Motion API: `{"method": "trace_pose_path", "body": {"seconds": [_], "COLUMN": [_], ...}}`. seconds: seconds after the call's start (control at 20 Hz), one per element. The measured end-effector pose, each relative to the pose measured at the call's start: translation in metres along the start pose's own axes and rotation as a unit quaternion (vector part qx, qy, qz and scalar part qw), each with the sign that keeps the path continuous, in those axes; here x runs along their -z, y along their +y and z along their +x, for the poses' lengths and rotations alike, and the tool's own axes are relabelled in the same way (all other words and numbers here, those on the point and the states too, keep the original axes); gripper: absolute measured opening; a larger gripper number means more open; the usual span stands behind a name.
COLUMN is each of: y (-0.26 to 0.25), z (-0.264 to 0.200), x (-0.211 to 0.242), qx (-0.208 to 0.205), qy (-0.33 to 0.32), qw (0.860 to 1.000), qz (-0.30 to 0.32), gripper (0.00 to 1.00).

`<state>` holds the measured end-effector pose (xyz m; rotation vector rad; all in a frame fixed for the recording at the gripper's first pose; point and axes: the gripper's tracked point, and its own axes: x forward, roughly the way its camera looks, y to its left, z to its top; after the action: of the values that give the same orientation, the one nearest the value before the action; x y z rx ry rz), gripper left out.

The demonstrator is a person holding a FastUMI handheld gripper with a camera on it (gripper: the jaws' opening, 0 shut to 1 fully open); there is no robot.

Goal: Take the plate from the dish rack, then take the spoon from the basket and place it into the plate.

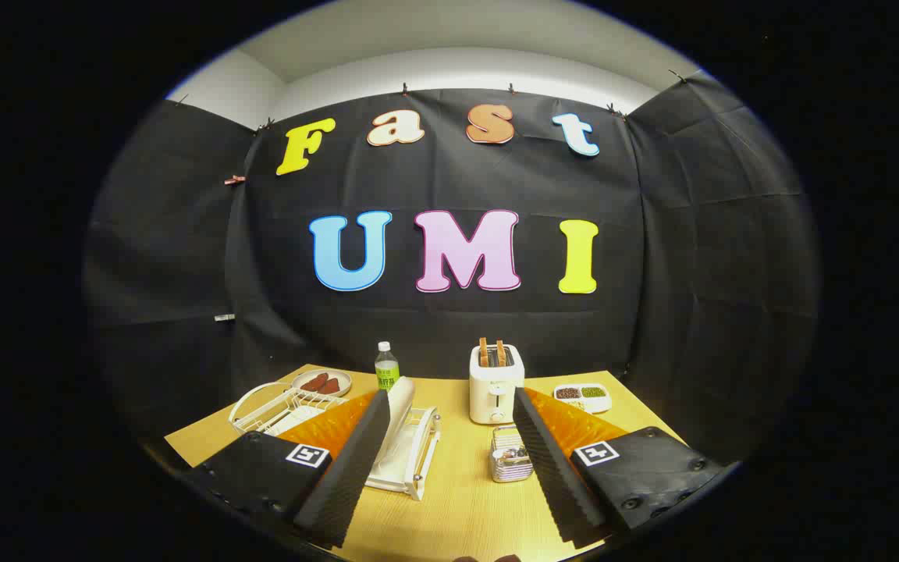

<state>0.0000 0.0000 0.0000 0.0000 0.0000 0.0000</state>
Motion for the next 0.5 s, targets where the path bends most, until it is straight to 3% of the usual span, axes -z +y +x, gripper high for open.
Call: {"method": "trace_pose_path", "body": {"seconds": [0.5], "y": [0.028], "z": [-0.001], "x": [0.005], "qx": [-0.025], "qy": [0.007], "qw": [1.000], "qz": [0.003], "gripper": [0.98]}}
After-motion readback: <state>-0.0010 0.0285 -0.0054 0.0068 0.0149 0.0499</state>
